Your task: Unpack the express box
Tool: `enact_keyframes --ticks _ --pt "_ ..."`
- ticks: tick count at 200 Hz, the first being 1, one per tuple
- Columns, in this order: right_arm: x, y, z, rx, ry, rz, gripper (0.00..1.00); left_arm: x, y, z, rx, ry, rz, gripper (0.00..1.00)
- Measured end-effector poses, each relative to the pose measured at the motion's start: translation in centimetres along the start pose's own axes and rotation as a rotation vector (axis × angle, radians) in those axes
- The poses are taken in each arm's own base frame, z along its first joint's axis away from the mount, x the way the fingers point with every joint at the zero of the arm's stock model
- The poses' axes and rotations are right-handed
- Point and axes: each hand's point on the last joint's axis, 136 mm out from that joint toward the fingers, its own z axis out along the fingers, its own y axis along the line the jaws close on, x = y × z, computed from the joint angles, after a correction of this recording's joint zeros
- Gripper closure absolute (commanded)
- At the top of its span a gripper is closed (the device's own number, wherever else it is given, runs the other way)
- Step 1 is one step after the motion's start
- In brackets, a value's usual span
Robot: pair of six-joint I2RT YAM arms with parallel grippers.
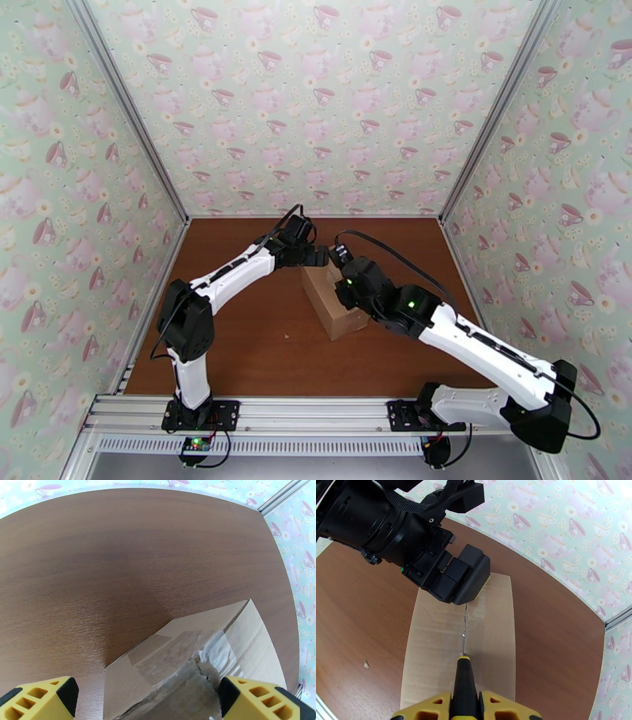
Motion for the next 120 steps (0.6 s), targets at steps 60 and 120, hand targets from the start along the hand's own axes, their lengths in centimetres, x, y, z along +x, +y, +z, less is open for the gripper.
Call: enact_keyframes --ticks 60,120 --pt "0.9 0.0 -0.1 -0.005 0.029 0.012 1.00 0.0 0.0 0.0 -0.001 0.000 -0.003 0.00" --pt "1.2 0.0 -1.4 -0.019 0.048 0.013 1.00 0.0 0.1 0.0 -0.005 -0.002 -0.007 0.00"
